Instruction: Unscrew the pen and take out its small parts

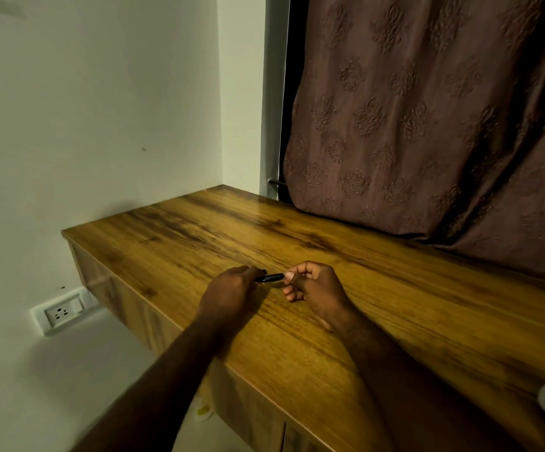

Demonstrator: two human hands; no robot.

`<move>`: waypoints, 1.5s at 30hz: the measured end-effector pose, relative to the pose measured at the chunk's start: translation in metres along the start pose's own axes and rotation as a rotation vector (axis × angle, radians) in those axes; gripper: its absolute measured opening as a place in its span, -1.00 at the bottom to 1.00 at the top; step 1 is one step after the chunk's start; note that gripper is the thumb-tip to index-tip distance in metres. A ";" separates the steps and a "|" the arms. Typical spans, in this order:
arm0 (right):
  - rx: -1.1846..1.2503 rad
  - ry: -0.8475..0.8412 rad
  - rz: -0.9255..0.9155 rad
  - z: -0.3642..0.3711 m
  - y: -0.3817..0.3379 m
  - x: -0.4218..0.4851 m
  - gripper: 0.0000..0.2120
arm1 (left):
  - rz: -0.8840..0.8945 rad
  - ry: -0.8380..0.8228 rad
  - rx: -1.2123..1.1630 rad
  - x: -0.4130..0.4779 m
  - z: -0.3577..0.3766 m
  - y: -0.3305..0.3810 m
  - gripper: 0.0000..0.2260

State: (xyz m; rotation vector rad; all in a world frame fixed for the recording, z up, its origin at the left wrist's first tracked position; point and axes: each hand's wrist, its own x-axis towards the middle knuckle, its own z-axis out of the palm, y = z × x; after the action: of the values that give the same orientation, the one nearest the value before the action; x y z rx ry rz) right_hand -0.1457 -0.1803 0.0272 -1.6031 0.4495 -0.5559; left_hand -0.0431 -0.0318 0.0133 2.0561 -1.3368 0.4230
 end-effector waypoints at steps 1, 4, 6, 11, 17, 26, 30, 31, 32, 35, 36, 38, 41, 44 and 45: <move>-0.015 0.014 -0.004 -0.001 -0.001 0.001 -0.94 | -0.004 -0.002 0.002 0.000 0.000 0.000 -0.62; -0.057 0.123 -0.003 -0.017 -0.001 0.007 -0.88 | -0.010 0.055 0.012 -0.002 0.000 -0.002 -0.75; -0.147 0.227 -0.027 -0.035 0.001 0.010 -0.87 | -0.016 0.053 0.014 -0.003 0.000 -0.003 -0.74; -0.457 0.368 -0.070 -0.057 0.009 0.014 -0.81 | -0.001 -0.011 0.010 0.000 -0.002 -0.002 -0.73; -0.815 0.378 -0.024 -0.048 0.011 0.016 -0.82 | -0.060 -0.067 0.006 0.000 0.000 -0.006 -0.78; -0.738 0.407 -0.009 -0.049 0.008 0.012 -0.91 | -0.028 -0.124 0.014 0.004 0.003 -0.012 -0.71; -0.672 0.448 -0.101 -0.044 0.005 0.008 -0.91 | -0.036 -0.132 0.048 0.005 0.004 -0.013 -0.65; -0.658 0.425 -0.133 -0.039 0.003 0.007 -0.91 | -0.046 -0.123 0.052 0.005 0.004 -0.013 -0.68; -0.645 0.379 -0.160 -0.032 0.002 0.004 -0.90 | -0.051 -0.107 0.055 0.005 0.004 -0.012 -0.68; -0.657 0.211 -0.216 -0.007 -0.001 0.000 -0.82 | -0.050 -0.025 0.092 0.004 0.006 -0.011 -0.69; -0.664 0.171 -0.223 0.000 -0.002 0.000 -0.80 | -0.061 0.014 0.119 0.004 0.005 -0.010 -0.68; -0.679 0.109 -0.222 0.007 -0.002 0.001 -0.74 | -0.115 0.054 0.207 0.005 0.000 -0.007 -0.67; -0.706 0.061 -0.217 0.008 0.001 0.003 -0.72 | -0.148 0.037 0.384 0.008 -0.003 0.001 -0.73; -0.704 0.045 -0.227 0.009 0.003 0.005 -0.75 | -0.229 0.014 0.298 0.024 -0.003 -0.003 -0.77; -0.700 0.036 -0.230 0.009 0.002 0.006 -0.75 | -0.296 0.001 0.177 0.034 -0.006 -0.009 -0.78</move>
State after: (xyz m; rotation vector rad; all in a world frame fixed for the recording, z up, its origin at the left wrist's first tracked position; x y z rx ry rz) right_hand -0.1353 -0.1768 0.0248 -2.3388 0.5230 -0.6405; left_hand -0.0204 -0.0489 0.0340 2.3540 -1.0008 0.4218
